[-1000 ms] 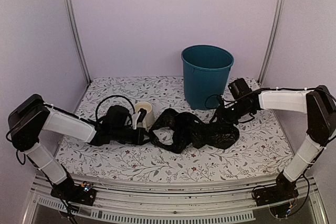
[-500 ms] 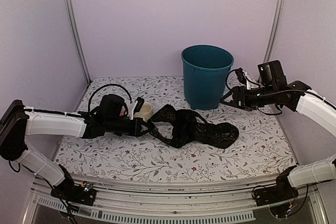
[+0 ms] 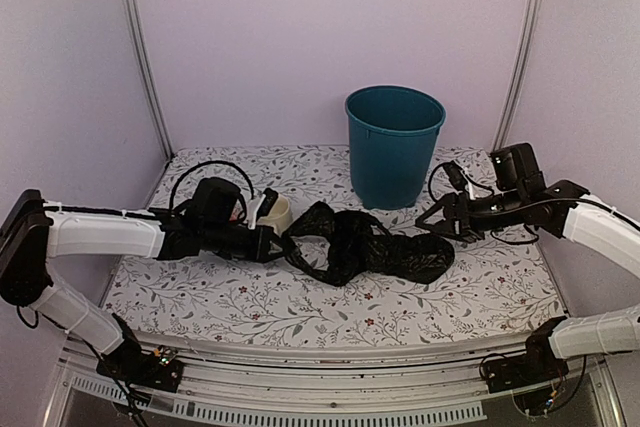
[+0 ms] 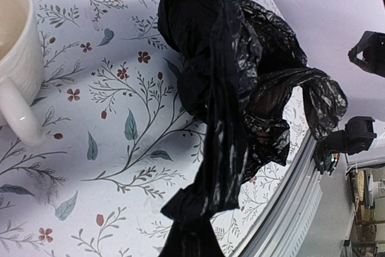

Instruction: Put the trash bags into the trash bin

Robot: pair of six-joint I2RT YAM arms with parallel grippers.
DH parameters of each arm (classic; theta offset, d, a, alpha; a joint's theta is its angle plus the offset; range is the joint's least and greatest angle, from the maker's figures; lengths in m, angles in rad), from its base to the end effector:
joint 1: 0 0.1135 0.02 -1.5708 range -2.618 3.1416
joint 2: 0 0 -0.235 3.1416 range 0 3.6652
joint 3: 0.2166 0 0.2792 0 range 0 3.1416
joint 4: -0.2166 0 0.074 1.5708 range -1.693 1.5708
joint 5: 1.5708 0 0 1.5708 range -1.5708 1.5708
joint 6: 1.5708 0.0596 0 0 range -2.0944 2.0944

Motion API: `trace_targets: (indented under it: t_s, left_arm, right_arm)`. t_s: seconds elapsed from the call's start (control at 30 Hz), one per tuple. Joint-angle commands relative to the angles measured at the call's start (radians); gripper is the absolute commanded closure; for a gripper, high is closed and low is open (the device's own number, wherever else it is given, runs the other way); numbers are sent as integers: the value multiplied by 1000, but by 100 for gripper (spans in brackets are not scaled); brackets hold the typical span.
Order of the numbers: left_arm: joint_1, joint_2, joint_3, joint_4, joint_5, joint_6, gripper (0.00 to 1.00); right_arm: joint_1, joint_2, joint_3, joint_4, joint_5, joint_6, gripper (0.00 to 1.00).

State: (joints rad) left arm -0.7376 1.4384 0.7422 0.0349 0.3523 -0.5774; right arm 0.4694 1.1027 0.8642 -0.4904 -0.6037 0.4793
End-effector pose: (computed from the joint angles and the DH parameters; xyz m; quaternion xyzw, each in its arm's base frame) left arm 0.2372 -0.2434 0.1378 0.1475 0.8755 -0.3889 0.2461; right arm 0.2388 0.1590 0.2351 -0.1172 0.8720 0.4196 0.2231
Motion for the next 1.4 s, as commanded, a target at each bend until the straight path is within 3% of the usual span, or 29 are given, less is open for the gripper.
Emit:
trace_targets:
  t_s: [0.0, 0.2, 0.43, 0.73, 0.93, 1.23, 1.37]
  left_arm:
    - [-9, -4, 34, -6, 15, -13, 100]
    - [-17, -2, 48, 8, 8, -35, 100]
    - [-34, 2, 54, 13, -17, -45, 100]
    - [-55, 14, 61, 20, -39, -57, 100]
    - [-57, 19, 72, 16, -45, -51, 100]
    - [-58, 16, 77, -3, -58, -36, 100]
    - [-57, 15, 102, -25, -55, -29, 100]
  right_arm:
    - [16, 25, -9, 63, -53, 15, 29]
    - [30, 97, -9, 90, -92, 0, 30]
    - [32, 275, 12, 101, -7, 9, 32]
    - [33, 488, 59, 298, -186, 84, 40]
    - [38, 505, 58, 357, -250, 116, 44]
    - [44, 465, 57, 400, -242, 164, 73]
    - [50, 419, 86, 322, -170, 167, 87]
